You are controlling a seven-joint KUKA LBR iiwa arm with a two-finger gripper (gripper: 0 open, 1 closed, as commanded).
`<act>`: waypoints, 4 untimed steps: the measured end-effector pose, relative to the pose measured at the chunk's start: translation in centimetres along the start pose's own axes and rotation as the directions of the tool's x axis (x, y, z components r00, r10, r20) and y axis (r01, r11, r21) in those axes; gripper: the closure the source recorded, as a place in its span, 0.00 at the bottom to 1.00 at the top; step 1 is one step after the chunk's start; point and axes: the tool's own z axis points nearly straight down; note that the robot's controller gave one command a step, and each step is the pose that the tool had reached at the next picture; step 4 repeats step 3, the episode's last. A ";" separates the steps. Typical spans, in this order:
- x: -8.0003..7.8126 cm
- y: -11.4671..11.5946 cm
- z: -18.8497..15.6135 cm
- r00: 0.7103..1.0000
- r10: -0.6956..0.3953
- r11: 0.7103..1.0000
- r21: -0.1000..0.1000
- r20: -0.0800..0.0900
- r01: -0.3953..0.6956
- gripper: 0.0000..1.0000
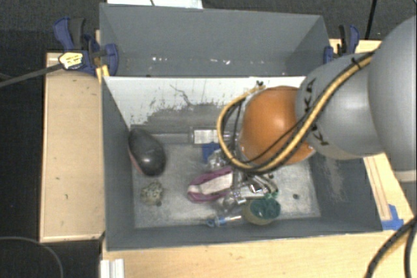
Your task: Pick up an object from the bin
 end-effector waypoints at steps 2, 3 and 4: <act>0.5 -0.9 -10.8 0.861 -0.509 0.861 -0.016 -0.021 0.509 1.00; 0.1 -0.5 -15.0 0.847 -0.531 0.847 -0.021 -0.024 0.530 1.00; 0.1 -0.5 -15.0 0.847 -0.531 0.847 -0.021 -0.024 0.530 1.00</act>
Offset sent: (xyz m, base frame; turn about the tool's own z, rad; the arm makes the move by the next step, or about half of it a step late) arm 0.0000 0.0000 0.0000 0.0000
